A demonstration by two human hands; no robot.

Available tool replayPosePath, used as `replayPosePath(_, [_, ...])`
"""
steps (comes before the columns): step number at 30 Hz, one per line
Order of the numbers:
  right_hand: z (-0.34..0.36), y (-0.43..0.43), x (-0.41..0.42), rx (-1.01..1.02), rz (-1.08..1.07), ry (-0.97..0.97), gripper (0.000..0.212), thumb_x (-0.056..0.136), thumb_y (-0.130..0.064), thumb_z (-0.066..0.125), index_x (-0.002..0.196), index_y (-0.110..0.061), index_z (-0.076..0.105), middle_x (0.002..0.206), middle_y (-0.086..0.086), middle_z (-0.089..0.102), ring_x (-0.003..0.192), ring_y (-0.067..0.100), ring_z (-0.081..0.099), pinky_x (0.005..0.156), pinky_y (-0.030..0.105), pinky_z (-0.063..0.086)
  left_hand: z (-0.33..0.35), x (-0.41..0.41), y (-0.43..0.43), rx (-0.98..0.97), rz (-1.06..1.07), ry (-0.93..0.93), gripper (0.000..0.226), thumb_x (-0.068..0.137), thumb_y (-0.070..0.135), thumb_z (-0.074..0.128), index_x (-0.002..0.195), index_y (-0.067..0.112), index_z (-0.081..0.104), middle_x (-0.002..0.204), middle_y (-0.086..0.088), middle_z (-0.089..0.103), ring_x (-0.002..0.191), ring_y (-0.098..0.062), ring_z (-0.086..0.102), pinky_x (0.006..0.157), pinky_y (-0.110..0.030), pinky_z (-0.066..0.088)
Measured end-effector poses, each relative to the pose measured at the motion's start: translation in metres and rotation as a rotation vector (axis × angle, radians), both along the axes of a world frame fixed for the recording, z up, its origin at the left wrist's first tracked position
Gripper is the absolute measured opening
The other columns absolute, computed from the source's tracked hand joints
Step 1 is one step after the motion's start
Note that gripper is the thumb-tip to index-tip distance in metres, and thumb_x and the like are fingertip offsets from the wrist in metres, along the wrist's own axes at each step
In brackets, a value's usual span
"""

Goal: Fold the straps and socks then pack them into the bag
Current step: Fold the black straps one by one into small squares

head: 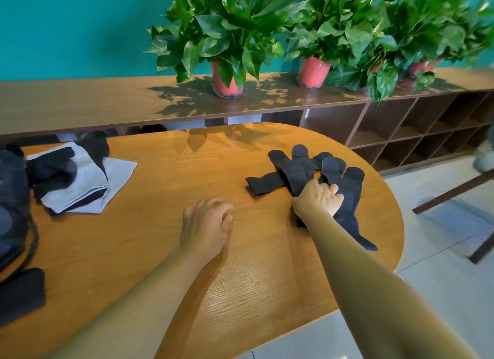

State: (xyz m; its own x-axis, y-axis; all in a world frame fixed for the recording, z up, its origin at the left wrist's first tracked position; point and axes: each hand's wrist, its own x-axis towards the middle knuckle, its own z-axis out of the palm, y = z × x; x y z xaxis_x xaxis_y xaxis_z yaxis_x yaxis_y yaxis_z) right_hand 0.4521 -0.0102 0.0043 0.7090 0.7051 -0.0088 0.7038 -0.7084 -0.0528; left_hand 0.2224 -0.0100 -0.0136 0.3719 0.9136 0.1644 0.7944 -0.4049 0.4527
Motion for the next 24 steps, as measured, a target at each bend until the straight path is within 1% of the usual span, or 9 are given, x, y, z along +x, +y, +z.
replayPosePath(3, [0.004, -0.001, -0.002, 0.03, -0.024, 0.01, 0.039, 0.085, -0.03, 0.058, 0.121, -0.015, 0.052, 0.127, 0.01, 0.053, 0.121, 0.029, 0.04, 0.095, 0.038, 0.034, -0.001, -0.002, -0.001, 0.001, -0.005, -0.008, 0.03, 0.099, 0.029, 0.048, 0.127, 0.029, 0.058, 0.136, 0.01, 0.052, 0.131, -0.011, 0.04, 0.107, -0.04, 0.022])
replayPosePath(5, [0.009, -0.002, -0.004, 0.059, -0.027, 0.025, 0.043, 0.086, -0.035, 0.06, 0.122, -0.013, 0.052, 0.128, 0.011, 0.053, 0.12, 0.03, 0.044, 0.094, 0.038, 0.037, -0.001, -0.005, -0.003, 0.008, -0.008, -0.012, 0.03, 0.099, 0.029, 0.049, 0.127, 0.029, 0.058, 0.136, 0.011, 0.052, 0.13, -0.01, 0.04, 0.107, -0.039, 0.022])
replayPosePath(8, [0.022, -0.004, -0.017, 0.154, -0.013, 0.109, 0.051, 0.083, -0.045, 0.063, 0.12, -0.012, 0.052, 0.122, 0.01, 0.055, 0.113, 0.031, 0.052, 0.084, 0.038, 0.043, 0.0, -0.011, -0.006, 0.02, 0.012, -0.011, 0.03, 0.098, 0.028, 0.05, 0.127, 0.029, 0.059, 0.135, 0.012, 0.052, 0.13, -0.01, 0.04, 0.104, -0.037, 0.023])
replayPosePath(10, [0.028, -0.009, -0.035, 0.185, 0.018, 0.146, 0.053, 0.082, -0.046, 0.063, 0.121, -0.011, 0.05, 0.121, 0.009, 0.054, 0.111, 0.031, 0.053, 0.077, 0.036, 0.043, -0.001, -0.019, -0.009, 0.029, 0.026, -0.025, 0.029, 0.097, 0.027, 0.052, 0.125, 0.028, 0.061, 0.133, 0.011, 0.054, 0.129, -0.011, 0.042, 0.102, -0.037, 0.023])
replayPosePath(12, [0.029, -0.018, -0.058, 0.201, 0.06, 0.163, 0.053, 0.083, -0.047, 0.061, 0.121, -0.012, 0.048, 0.121, 0.008, 0.053, 0.111, 0.03, 0.053, 0.074, 0.035, 0.041, -0.002, -0.029, -0.014, 0.031, 0.039, -0.03, 0.027, 0.097, 0.026, 0.053, 0.122, 0.028, 0.062, 0.131, 0.01, 0.056, 0.127, -0.013, 0.044, 0.101, -0.038, 0.025])
replayPosePath(16, [0.014, -0.04, -0.102, 0.229, 0.112, 0.193, 0.049, 0.085, -0.05, 0.058, 0.116, -0.014, 0.046, 0.116, 0.006, 0.054, 0.107, 0.027, 0.054, 0.071, 0.034, 0.041, -0.006, -0.049, -0.026, 0.037, 0.067, 0.018, 0.027, 0.097, 0.027, 0.051, 0.121, 0.027, 0.062, 0.129, 0.009, 0.058, 0.124, -0.015, 0.046, 0.099, -0.038, 0.026])
replayPosePath(21, [-0.01, -0.061, -0.143, 0.196, 0.125, 0.209, 0.057, 0.084, -0.059, 0.056, 0.119, -0.016, 0.046, 0.115, 0.003, 0.054, 0.106, 0.024, 0.053, 0.073, 0.035, 0.038, -0.011, -0.071, -0.041, 0.04, 0.088, 0.055, 0.028, 0.098, 0.03, 0.049, 0.123, 0.029, 0.061, 0.132, 0.01, 0.055, 0.125, -0.014, 0.045, 0.097, -0.037, 0.026])
replayPosePath(24, [-0.013, -0.066, -0.153, 0.239, 0.136, 0.243, 0.058, 0.084, -0.062, 0.053, 0.119, -0.016, 0.048, 0.116, 0.003, 0.055, 0.109, 0.024, 0.051, 0.076, 0.035, 0.037, -0.013, -0.081, -0.047, 0.041, 0.084, 0.069, 0.029, 0.097, 0.033, 0.05, 0.124, 0.03, 0.061, 0.133, 0.01, 0.055, 0.126, -0.013, 0.045, 0.099, -0.037, 0.027])
